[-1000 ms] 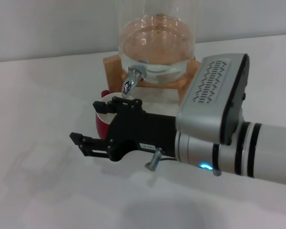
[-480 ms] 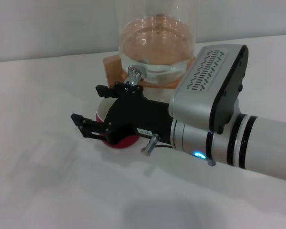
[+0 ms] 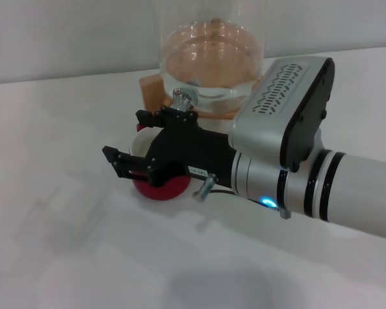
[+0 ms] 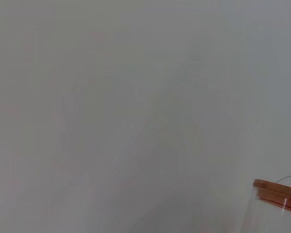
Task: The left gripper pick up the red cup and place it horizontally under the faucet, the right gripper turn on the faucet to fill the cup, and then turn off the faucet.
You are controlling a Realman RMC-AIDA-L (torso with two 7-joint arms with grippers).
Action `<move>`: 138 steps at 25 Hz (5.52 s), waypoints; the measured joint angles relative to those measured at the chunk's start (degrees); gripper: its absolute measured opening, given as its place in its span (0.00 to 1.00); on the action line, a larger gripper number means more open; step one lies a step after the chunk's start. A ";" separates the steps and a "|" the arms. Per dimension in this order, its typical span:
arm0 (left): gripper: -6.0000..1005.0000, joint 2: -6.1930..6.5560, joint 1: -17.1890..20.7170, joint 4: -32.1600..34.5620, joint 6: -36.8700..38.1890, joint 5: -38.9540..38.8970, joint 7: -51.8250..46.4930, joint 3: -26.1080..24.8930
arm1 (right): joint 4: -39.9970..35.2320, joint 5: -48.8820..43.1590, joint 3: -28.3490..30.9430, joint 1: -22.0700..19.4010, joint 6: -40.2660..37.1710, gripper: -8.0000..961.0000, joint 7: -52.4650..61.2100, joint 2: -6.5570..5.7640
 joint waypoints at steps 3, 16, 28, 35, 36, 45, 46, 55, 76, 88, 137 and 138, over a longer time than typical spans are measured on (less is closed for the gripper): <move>0.77 0.02 -0.06 0.00 0.01 0.03 0.01 0.04 | 0.24 0.02 0.12 0.04 -0.10 0.80 -0.06 -0.01; 0.77 0.14 -0.08 0.01 -0.06 0.04 0.05 0.04 | 0.25 0.02 1.99 -0.62 0.29 0.80 -0.02 -0.23; 0.77 0.11 -0.27 0.04 -0.10 0.04 0.05 0.05 | -0.18 0.01 3.69 -1.85 4.14 0.80 -0.25 -0.29; 0.77 0.12 -0.35 0.01 -0.09 0.04 0.05 0.13 | -0.22 0.01 4.57 -2.25 4.18 0.80 -0.29 -0.24; 0.77 0.12 -0.34 0.01 -0.09 0.04 0.05 0.13 | -0.23 0.01 4.61 -2.30 4.17 0.80 -0.30 -0.24; 0.77 0.12 -0.34 0.01 -0.08 0.50 0.05 0.13 | -0.39 0.01 5.27 -2.78 4.30 0.80 -0.29 -0.26; 0.77 0.12 -0.34 0.01 -0.08 0.51 0.05 0.13 | -0.39 0.00 5.29 -2.81 4.30 0.80 -0.27 -0.27; 0.77 0.12 -0.34 0.01 -0.11 0.62 0.05 0.13 | -1.64 -0.31 6.06 -4.72 4.39 0.80 -0.43 -0.32; 0.77 0.03 -0.09 0.01 -0.86 0.66 -0.18 0.13 | -1.88 -0.43 8.02 -6.51 4.12 0.80 -0.46 -0.20; 0.77 0.01 0.23 0.01 -0.88 0.65 -0.29 0.06 | -1.78 -0.42 8.32 -6.01 3.05 0.80 -0.59 -0.11; 0.77 0.12 -0.72 -0.69 0.45 0.65 -0.06 -0.48 | -0.90 17.32 24.67 -9.39 28.45 0.80 -10.99 0.04; 0.77 0.11 -0.75 -0.70 0.45 0.65 -0.05 -0.42 | 0.13 18.80 23.22 -8.81 27.73 0.80 -12.75 0.07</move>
